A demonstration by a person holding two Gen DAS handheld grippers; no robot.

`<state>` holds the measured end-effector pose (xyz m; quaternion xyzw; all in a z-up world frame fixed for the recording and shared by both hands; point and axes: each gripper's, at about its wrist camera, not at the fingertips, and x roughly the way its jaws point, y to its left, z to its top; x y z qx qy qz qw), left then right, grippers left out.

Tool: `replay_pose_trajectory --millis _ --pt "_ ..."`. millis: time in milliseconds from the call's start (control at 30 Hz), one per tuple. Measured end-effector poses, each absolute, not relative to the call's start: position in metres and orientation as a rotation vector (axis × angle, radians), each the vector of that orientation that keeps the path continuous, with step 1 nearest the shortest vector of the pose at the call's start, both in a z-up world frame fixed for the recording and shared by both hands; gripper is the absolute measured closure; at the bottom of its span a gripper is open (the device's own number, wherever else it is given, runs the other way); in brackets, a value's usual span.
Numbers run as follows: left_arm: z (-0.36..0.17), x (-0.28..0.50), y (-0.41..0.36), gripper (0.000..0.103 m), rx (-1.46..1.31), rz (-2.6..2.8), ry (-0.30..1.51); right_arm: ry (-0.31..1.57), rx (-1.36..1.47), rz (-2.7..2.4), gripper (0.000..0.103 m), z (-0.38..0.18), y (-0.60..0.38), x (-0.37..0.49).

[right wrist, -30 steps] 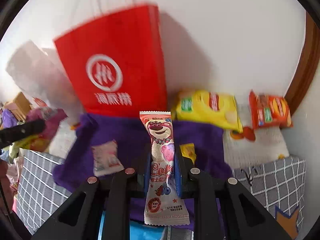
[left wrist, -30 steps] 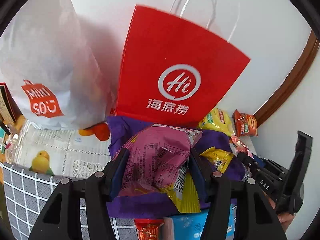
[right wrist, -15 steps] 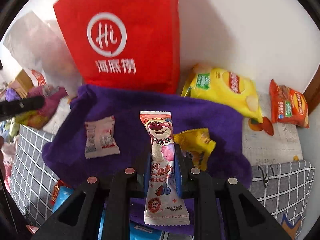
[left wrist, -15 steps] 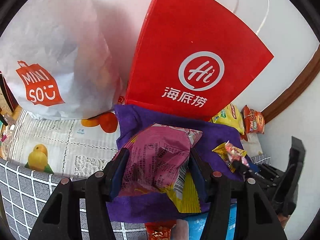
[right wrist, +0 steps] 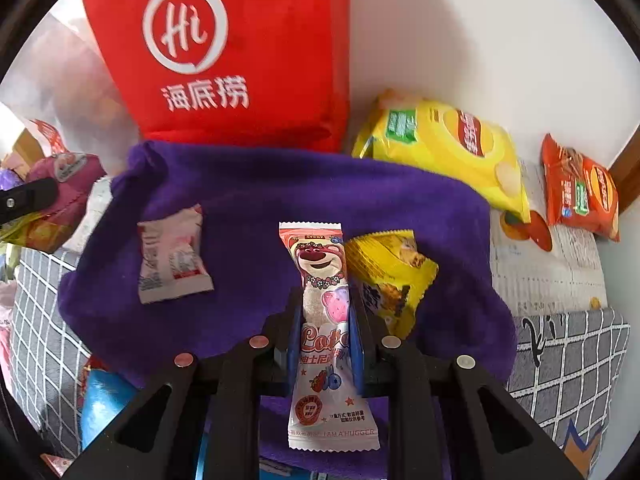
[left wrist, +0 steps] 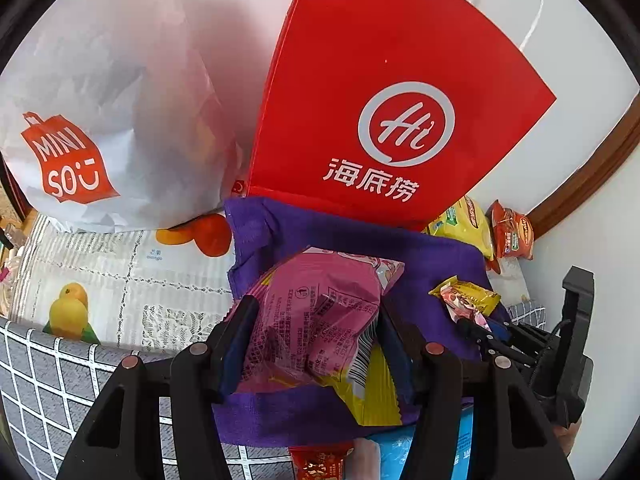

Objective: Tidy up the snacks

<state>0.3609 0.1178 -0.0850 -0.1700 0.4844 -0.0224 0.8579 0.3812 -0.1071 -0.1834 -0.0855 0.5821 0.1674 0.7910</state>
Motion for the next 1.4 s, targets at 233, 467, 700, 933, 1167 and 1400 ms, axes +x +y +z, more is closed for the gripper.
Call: replay_pose_trajectory --millis 233,467,700,933,1167,1400 --pt "-0.086 0.361 0.114 0.046 -0.350 -0.062 1.024 1.259 -0.192 0.362 0.082 -0.185 -0.106 0.381" --pt "-0.088 0.361 0.110 0.046 -0.342 -0.074 1.033 1.267 -0.204 0.378 0.081 -0.185 -0.100 0.379" --pt "-0.090 0.362 0.108 0.046 -0.334 -0.077 1.039 1.262 -0.215 0.393 0.079 -0.186 -0.099 0.379" --pt "-0.092 0.363 0.106 0.046 -0.328 -0.080 1.042 1.214 -0.202 0.419 0.070 -0.167 -0.096 0.372" --pt "-0.098 0.366 0.100 0.046 -0.317 -0.103 1.068 1.131 -0.186 0.421 0.064 -0.134 -0.103 0.365" --pt "-0.109 0.370 0.084 0.046 -0.277 -0.123 1.116 1.084 -0.161 0.398 0.064 -0.114 -0.114 0.366"
